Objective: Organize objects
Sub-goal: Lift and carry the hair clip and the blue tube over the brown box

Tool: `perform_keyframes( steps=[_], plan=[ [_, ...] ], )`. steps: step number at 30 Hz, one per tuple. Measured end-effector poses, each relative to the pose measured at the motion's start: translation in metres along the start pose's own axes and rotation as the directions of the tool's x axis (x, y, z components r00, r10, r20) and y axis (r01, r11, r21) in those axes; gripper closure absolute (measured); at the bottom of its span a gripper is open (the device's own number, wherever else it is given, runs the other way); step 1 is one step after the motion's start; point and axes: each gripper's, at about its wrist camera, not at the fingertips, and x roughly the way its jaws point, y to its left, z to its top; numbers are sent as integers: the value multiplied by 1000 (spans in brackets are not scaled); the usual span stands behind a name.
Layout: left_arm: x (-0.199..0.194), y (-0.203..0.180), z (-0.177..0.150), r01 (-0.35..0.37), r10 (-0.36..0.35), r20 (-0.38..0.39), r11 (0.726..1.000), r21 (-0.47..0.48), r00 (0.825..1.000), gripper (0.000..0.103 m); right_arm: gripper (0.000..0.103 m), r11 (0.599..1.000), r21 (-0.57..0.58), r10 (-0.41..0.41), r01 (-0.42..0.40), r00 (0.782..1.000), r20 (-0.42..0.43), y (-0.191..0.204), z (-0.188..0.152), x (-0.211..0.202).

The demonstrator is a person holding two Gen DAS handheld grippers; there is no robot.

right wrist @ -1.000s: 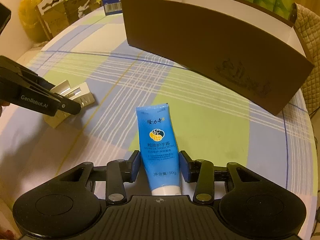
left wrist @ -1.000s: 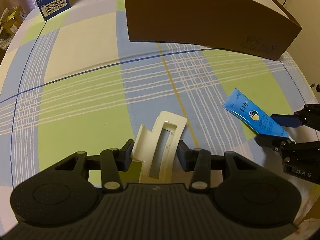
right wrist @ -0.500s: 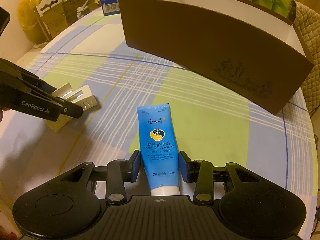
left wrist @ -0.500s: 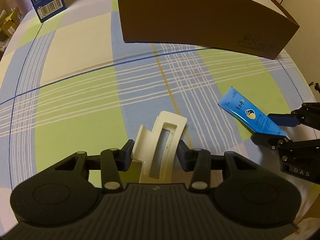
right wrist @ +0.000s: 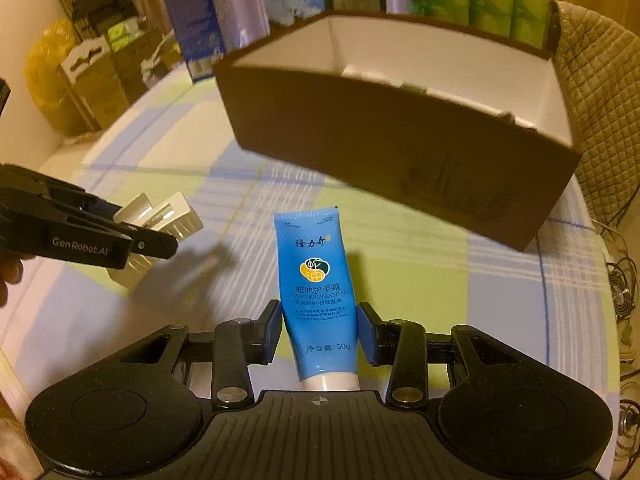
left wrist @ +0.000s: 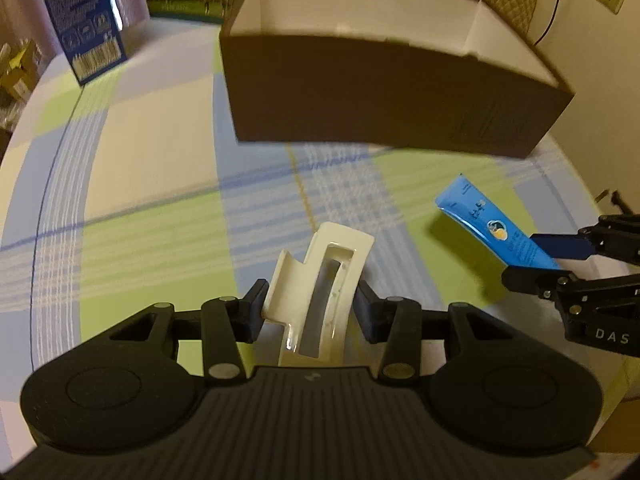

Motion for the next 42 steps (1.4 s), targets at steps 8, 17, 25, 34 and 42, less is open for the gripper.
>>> perform_keyframes(
  steps=[8, 17, 25, 34, 42],
  plan=[
    [-22, -12, 36, 24, -26, 83, 999, 25, 996, 62, 66, 996, 79, 22, -28, 997, 72, -11, 32, -23],
    [-29, -21, 70, 34, -42, 141, 998, 60, 989, 62, 66, 989, 144, 18, -35, 992, 123, -26, 62, -34],
    [-30, -26, 106, 26, -41, 191, 996, 79, 981, 62, 66, 985, 172, -4, -26, 985, 173, -44, 89, -38],
    [-22, -30, 144, 15, -33, 228, 997, 82, 973, 62, 66, 982, 187, -51, 7, 971, 233, -65, 125, -40],
    [-11, -28, 178, -2, -19, 246, 996, 84, 969, 62, 66, 982, 181, -95, 48, 961, 260, -82, 158, -30]
  ],
)
